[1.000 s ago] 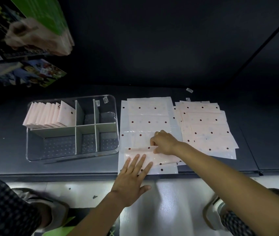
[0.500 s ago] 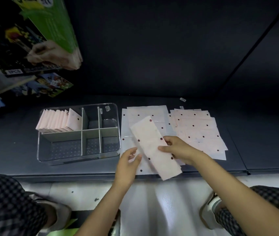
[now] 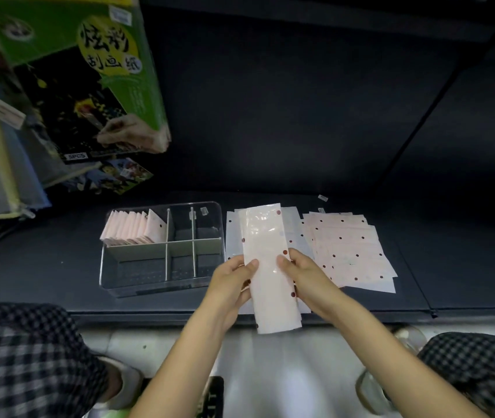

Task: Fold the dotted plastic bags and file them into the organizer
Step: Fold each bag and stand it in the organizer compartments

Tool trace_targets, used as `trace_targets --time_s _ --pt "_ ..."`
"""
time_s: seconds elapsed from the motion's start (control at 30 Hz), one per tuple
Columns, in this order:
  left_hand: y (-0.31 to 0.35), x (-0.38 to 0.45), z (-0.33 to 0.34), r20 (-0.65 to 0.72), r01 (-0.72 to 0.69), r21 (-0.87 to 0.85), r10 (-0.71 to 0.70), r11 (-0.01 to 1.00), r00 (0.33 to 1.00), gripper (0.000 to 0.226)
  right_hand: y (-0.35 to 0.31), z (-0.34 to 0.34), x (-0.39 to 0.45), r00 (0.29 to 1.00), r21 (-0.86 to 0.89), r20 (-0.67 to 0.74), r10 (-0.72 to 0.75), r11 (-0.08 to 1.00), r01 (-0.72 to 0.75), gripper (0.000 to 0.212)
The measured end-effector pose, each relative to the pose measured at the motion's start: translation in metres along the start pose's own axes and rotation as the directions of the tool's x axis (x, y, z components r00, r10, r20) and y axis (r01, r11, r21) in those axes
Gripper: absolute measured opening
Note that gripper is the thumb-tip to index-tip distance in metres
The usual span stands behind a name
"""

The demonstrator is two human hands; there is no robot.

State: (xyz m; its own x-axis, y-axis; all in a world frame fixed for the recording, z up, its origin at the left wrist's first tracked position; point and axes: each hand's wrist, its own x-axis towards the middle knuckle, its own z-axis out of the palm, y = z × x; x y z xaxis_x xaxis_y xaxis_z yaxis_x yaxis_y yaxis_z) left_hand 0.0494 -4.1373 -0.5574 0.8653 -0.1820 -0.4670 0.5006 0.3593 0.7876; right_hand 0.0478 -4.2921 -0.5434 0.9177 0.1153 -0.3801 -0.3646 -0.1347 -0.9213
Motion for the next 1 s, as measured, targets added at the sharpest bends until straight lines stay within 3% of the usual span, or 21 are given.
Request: trace_targets --time_s 0.2,0.27,0.33,0.47,0.63,0.77,1.0 --pt "-0.003 -0.011 0.006 0.0 -0.04 0.017 0.04 0.999 0.999 0.019 0.003 0.017 -0.007 0.981 -0.265 -0.156 -0.112 0.962 0.068 0.023" --pt "-0.001 -0.013 0.007 0.011 -0.051 0.001 0.051 0.999 0.999 0.02 0.003 0.017 -0.006 0.957 -0.358 -0.236 -0.169 0.931 0.076 0.035" --pt "0.0 -0.014 0.009 0.051 -0.053 -0.007 0.054 0.999 0.997 0.021 0.002 0.019 -0.007 0.976 -0.255 -0.181 -0.12 0.964 0.071 0.044" --pt "0.001 -0.016 0.011 0.074 -0.043 -0.022 0.044 0.999 0.996 0.02 0.002 0.022 -0.009 1.0 -0.032 -0.001 -0.012 0.999 0.012 0.031" --pt "0.012 -0.014 0.0 0.08 -0.042 -0.015 0.043 0.999 0.996 0.021 -0.009 0.01 -0.009 0.995 0.01 -0.063 -0.072 0.997 0.073 0.013" --pt "0.018 -0.01 -0.013 0.107 -0.018 0.031 0.015 0.999 0.994 0.019 -0.016 0.004 -0.011 0.989 0.025 -0.099 -0.112 0.993 0.115 0.011" --pt "0.022 -0.005 -0.021 -0.022 -0.064 0.143 0.068 0.988 0.997 0.009 -0.02 0.0 -0.011 0.995 0.029 -0.05 -0.089 0.995 0.09 0.012"
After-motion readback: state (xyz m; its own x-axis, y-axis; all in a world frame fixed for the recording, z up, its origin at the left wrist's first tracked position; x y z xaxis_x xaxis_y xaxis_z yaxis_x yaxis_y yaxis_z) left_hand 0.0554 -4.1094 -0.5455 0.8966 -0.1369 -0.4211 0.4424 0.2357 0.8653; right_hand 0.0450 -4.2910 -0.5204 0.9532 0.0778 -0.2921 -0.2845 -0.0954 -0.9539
